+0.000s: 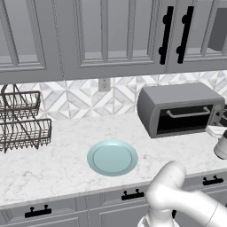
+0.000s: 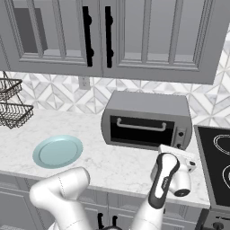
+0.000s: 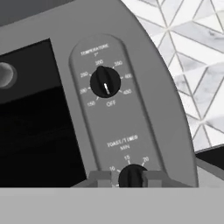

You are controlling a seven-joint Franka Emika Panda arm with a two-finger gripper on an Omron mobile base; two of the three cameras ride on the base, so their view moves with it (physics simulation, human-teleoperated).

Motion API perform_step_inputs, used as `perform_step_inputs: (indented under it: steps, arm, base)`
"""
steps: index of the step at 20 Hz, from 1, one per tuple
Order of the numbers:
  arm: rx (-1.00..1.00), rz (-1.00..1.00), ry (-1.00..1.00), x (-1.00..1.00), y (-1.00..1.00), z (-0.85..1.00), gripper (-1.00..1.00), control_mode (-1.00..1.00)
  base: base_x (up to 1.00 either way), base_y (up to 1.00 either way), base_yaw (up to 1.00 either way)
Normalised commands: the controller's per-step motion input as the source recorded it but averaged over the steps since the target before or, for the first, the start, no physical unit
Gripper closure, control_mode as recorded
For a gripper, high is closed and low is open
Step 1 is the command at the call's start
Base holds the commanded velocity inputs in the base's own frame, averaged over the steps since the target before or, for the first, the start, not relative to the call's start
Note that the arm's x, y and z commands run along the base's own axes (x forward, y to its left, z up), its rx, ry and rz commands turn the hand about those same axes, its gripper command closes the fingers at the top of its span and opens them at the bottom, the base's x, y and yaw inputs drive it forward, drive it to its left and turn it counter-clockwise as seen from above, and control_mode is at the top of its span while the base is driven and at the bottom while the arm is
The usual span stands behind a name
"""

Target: Pick up the kebab skewer and baguette bread, and place them inside the toaster oven. Close the toaster oven door and start by setting the timer.

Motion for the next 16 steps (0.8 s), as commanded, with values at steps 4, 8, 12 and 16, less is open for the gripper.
perform_step_inputs:
  steps: [4, 8, 12, 16]
  arm:
    - [0.12, 0.11, 0.00, -0.12, 0.07, 0.32, 1.00, -1.00]
    - [0.08, 0.12, 0.00, -0.12, 0.17, 0.31, 1.00, -1.00]
    - [0.04, 0.10, 0.00, -0.04, 0.15, 0.28, 1.00, -1.00]
    - [0.00, 0.01, 0.00, 0.00, 0.19, 0.21, 1.00, -1.00]
  base:
    - [0.00, 0.00, 0.00]
    - [0.00, 0.00, 0.00]
    - [0.00, 0.00, 0.00]
    - [0.00, 0.00, 0.00]
